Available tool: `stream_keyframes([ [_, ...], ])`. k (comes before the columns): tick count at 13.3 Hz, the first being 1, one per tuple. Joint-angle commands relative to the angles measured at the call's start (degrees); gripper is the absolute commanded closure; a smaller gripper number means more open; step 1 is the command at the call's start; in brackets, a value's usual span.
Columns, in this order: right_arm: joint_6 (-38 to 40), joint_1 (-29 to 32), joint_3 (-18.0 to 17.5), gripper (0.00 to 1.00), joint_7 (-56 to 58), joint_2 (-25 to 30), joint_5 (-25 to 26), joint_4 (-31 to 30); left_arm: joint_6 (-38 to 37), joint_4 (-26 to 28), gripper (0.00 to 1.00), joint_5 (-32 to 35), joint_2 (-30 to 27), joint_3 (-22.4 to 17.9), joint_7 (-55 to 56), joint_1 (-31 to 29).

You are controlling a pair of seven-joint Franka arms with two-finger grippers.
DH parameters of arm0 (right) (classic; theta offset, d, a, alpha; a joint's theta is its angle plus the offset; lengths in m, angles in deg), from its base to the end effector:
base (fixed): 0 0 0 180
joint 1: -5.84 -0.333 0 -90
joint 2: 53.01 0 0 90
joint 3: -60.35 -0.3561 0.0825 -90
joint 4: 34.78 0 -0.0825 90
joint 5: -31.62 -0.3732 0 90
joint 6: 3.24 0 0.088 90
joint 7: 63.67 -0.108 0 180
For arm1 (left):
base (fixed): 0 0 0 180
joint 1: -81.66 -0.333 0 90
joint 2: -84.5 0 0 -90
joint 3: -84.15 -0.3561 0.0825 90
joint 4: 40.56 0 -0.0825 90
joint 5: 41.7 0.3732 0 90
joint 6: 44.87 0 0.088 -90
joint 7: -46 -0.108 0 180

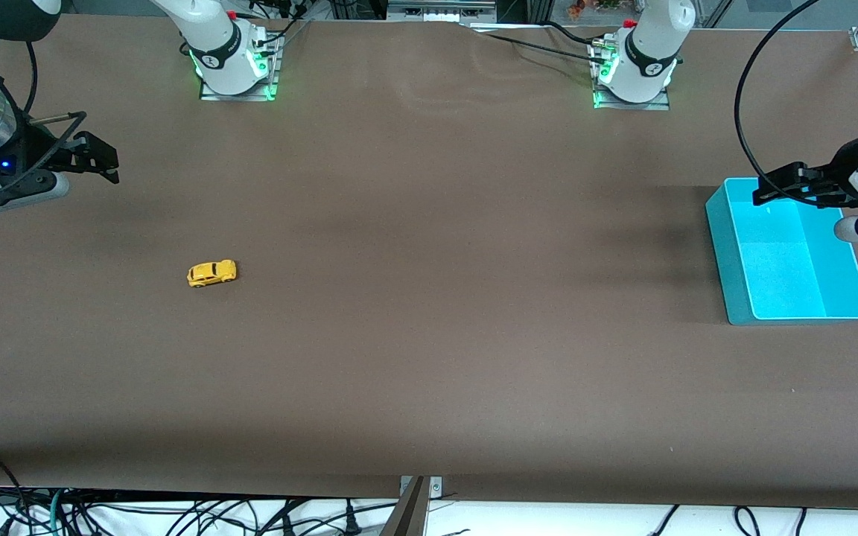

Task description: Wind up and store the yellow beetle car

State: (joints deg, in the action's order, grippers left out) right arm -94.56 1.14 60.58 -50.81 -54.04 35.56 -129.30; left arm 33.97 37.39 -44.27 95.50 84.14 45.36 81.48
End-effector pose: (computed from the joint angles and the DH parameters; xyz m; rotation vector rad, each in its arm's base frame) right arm 0.5470 0.0355 0.6196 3.0400 0.4697 -0.1210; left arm 0.5882 -0.0036 0.6345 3.0837 -0.0195 -0.2723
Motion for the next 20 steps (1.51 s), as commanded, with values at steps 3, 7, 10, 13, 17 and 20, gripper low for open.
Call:
stream_keyframes([
  [3, 1.5, -0.2, -0.1, 0.00, -0.7, 0.2, 0.2, 1.1, -0.3, 0.3, 0.00, -0.5, -0.4, 0.1, 0.3, -0.3],
  [7, 1.5, -0.3, -0.1, 0.00, -1.4, 0.2, -0.2, 1.1, -0.3, 0.3, 0.00, -0.6, -0.4, 0.1, 0.3, -0.3],
  [10, 1.5, -0.1, -0.7, 0.00, -1.5, -0.2, -0.6, 0.9, -0.3, 0.2, 0.00, -0.6, -0.4, 0.1, 0.3, -0.3],
  [13, 1.4, -0.2, -0.7, 0.00, -1.5, -0.2, -0.8, 0.7, -0.3, 0.3, 0.00, -0.7, -0.4, 0.1, 0.3, -0.3],
  [17, -0.5, -0.1, -0.7, 0.00, -0.7, -0.5, -0.9, -2.0, -0.3, 0.3, 0.00, -0.7, -0.4, 0.1, 0.3, -0.3],
  [20, -8.8, -0.1, -0.7, 0.00, 0.8, -0.5, -0.9, -9.6, -0.3, 0.3, 0.00, -0.7, -0.4, 0.1, 0.3, -0.3],
])
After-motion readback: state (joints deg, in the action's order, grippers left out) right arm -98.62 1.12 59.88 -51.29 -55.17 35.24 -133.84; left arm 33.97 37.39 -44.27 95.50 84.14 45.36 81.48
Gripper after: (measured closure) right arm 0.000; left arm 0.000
